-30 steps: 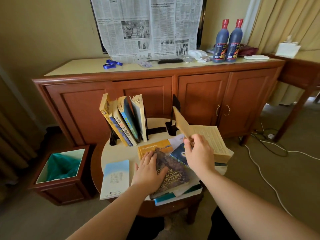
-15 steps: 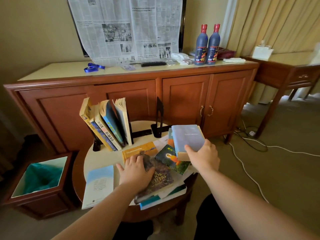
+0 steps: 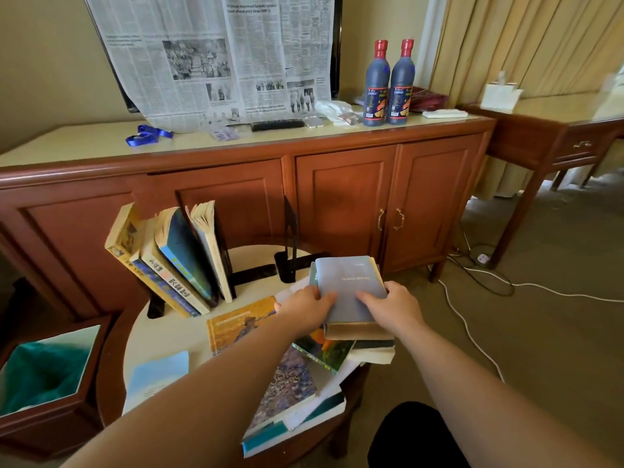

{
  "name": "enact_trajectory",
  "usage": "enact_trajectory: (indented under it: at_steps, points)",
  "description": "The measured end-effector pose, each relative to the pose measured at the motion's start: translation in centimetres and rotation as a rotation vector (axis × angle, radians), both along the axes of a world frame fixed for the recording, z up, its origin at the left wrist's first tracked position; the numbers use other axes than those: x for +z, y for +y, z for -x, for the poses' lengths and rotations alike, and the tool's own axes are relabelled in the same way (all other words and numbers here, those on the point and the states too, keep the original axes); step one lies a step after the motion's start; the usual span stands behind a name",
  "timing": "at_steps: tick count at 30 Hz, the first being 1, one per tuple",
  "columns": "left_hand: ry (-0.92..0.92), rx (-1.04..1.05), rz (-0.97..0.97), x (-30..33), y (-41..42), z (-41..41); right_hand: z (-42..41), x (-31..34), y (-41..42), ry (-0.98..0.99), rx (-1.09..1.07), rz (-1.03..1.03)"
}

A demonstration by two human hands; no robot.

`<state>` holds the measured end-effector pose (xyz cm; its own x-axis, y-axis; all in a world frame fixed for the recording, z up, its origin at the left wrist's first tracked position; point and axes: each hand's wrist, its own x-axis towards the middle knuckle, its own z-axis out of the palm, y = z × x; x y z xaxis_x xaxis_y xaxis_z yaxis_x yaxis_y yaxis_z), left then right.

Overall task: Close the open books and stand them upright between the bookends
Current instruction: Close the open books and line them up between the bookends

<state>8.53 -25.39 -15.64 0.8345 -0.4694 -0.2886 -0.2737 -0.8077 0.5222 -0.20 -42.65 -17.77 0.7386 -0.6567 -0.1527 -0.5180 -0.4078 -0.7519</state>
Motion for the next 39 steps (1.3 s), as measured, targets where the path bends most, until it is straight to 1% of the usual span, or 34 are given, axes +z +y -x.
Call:
enact_trajectory:
  at_steps: [2, 5, 7, 9, 13, 15, 16, 18, 21, 27, 32, 35, 39]
  points:
    - [0.092, 0.019, 0.022, -0.5, -1.3, -0.7, -0.3, -0.3, 0.1, 0.004, 0.008, 0.032]
    - [0.105, 0.07, 0.063, -0.8, -2.6, -0.9, -0.2, -0.5, 0.2, -0.022, 0.014, 0.057]
    - [0.116, 0.109, 0.147, -0.5, -2.6, -0.6, -0.2, -0.4, 0.4, -0.062, 0.002, 0.051]
    - [0.155, 0.165, 0.307, -0.4, -2.3, -0.6, 0.0, -0.1, 1.0, -0.102, 0.004, 0.04]
    - [0.221, 0.304, 0.702, 1.0, -0.6, -1.2, 0.4, 1.2, 3.4, -0.211, 0.032, 0.018]
    - [0.349, 0.361, 0.869, 2.3, 1.2, -1.8, 0.4, 2.1, 4.8, -0.254, 0.047, 0.025]
    - [0.416, 0.375, 0.911, 3.1, 2.4, -2.0, 0.3, 2.6, 5.6, -0.27, 0.058, 0.021]
    - [0.507, 0.394, 0.912, 4.6, 5.1, -1.7, 0.1, 3.5, 7.4, -0.296, 0.094, 0.009]
    - [0.609, 0.521, 0.943, 4.3, 9.4, -1.4, -0.9, 3.9, 11.0, -0.275, 0.187, 0.031]
    - [0.475, 0.828, 0.807, 2.3, 18.5, -1.3, -3.3, 2.7, 20.7, -0.251, 0.393, 0.034]
    - [0.416, 0.966, 0.721, -0.1, 25.9, -1.8, -4.3, 1.9, 26.7, -0.158, 0.529, -0.03]
    - [0.37, 1.004, 0.653, -1.5, 28.5, -1.9, -4.7, 1.2, 28.4, -0.099, 0.64, -0.046]
    - [0.276, 0.944, 0.501, -3.6, 30.5, -1.8, -4.5, 0.9, 28.5, -0.052, 0.765, -0.038]
